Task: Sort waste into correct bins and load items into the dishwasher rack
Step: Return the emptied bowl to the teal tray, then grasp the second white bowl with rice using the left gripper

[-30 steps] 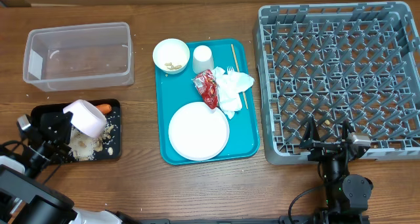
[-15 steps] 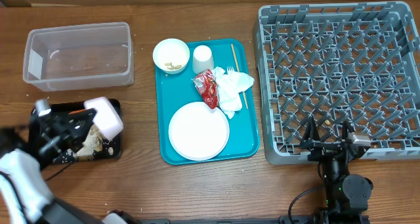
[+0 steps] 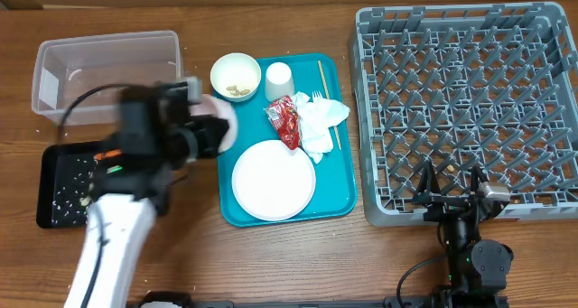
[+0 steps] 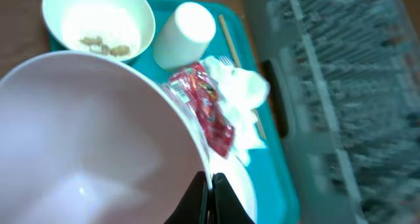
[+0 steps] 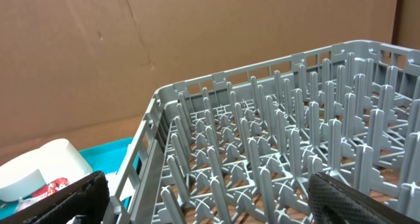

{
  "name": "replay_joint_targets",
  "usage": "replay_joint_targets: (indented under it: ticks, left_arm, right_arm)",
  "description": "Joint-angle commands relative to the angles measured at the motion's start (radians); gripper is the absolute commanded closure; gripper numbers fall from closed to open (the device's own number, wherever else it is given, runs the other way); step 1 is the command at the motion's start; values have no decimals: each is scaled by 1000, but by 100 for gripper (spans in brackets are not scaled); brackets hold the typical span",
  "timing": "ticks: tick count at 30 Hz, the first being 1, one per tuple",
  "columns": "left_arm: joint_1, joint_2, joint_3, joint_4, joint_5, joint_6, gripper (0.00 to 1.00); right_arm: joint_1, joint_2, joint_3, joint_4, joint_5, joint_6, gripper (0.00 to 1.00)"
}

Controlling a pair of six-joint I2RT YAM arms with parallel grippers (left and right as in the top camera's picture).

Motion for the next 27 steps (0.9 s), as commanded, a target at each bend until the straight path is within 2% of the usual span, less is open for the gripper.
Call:
replay_joint_targets:
  ticks: [1, 4, 10, 15, 16, 18, 20, 23, 27]
  left_arm:
    - [-163, 109, 13, 75, -425, -46, 96]
    - [-246, 202, 13, 144, -557, -45, 96]
    - [-290, 372, 13, 229, -583, -27, 96]
    - [-290, 420, 13, 266, -614, -22, 96]
    - [-290, 420, 13, 267, -614, -19, 94]
    - [-293, 417, 15, 266, -598, -15, 72]
    - [-295, 412, 20, 258, -557, 9, 60]
    - [-295, 406, 53, 209, -484, 42, 57]
    - [-294, 405, 145, 113, -512, 72, 51]
  right_arm:
    - [5, -8, -10, 6, 2, -1, 0]
    - [5, -8, -10, 6, 2, -1, 0]
    - [5, -8, -10, 6, 2, 0, 0]
    - [5, -8, -10, 6, 2, -1, 0]
    - [5, -8, -10, 6, 2, -1, 0]
    - [5, -8, -10, 6, 2, -1, 0]
    - [5, -8, -10, 6, 2, -1, 0]
    - [5, -8, -10, 6, 2, -1, 0]
    - [5, -8, -10, 6, 2, -1, 0]
